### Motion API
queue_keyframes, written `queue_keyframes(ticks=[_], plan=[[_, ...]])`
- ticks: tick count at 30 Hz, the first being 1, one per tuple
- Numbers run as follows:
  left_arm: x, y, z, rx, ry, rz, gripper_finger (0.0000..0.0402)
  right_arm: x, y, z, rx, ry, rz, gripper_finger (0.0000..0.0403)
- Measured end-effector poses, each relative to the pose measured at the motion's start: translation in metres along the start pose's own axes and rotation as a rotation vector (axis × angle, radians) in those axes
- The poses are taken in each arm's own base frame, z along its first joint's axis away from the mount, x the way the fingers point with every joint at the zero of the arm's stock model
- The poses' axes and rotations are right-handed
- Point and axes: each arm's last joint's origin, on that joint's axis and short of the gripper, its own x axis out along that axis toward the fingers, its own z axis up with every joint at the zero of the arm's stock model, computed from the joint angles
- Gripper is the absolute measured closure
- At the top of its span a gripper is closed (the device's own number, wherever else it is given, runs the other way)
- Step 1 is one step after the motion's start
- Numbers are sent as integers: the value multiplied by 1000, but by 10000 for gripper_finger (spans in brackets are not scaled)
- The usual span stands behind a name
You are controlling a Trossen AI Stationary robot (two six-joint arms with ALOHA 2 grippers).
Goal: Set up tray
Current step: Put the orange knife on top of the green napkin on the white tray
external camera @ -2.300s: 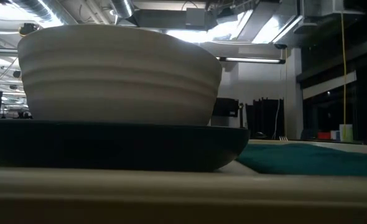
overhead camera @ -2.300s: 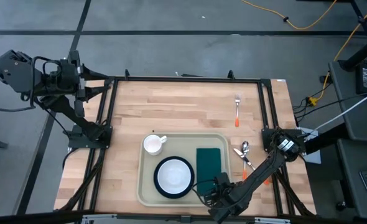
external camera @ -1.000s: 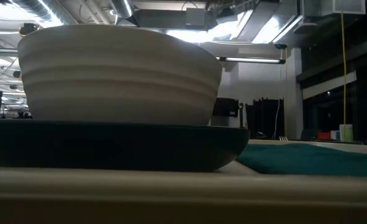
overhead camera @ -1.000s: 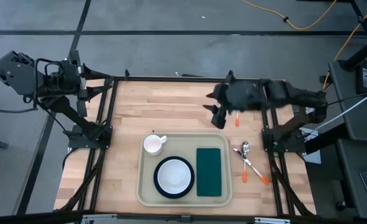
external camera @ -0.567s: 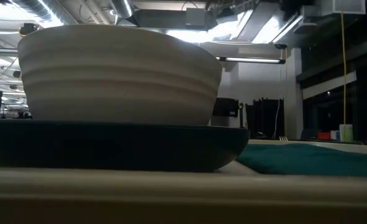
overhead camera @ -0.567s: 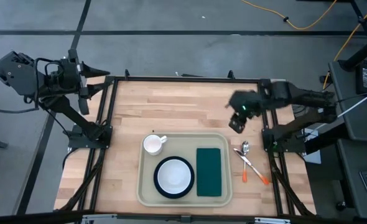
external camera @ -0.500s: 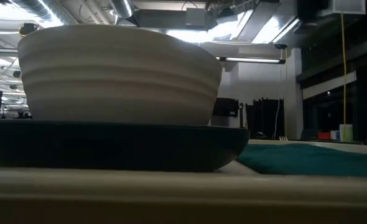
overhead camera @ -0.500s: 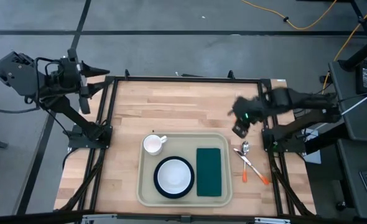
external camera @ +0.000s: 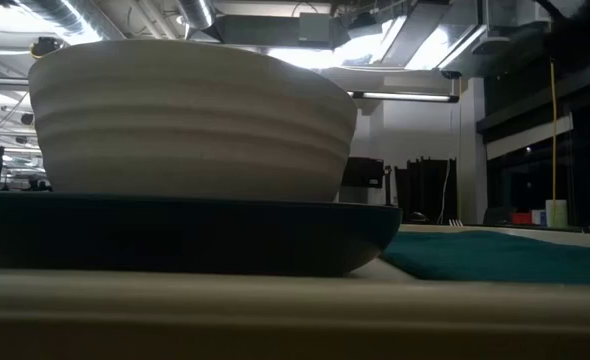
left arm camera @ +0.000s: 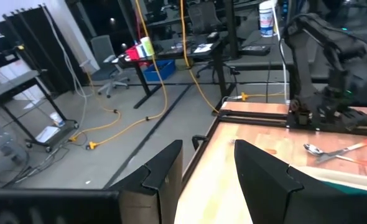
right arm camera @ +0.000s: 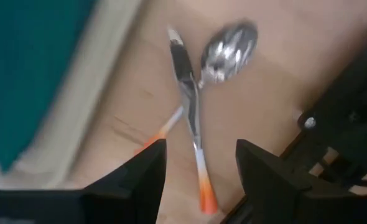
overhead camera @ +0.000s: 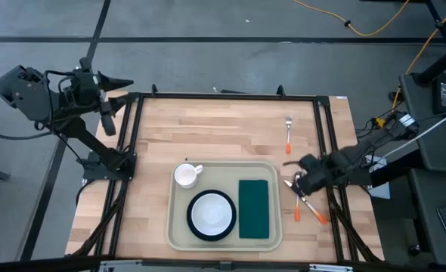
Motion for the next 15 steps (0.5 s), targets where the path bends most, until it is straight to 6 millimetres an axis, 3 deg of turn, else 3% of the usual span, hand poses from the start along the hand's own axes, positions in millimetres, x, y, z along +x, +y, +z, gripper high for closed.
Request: queue_keyframes(ticks=[7, 15], plan=[[0, 0, 0, -4, -1, 7, 261, 41, -6, -27, -9, 80, 13, 206], [0, 0, 0, -15, -1, 5, 261, 61, -11, -48, 28, 106, 43, 205]])
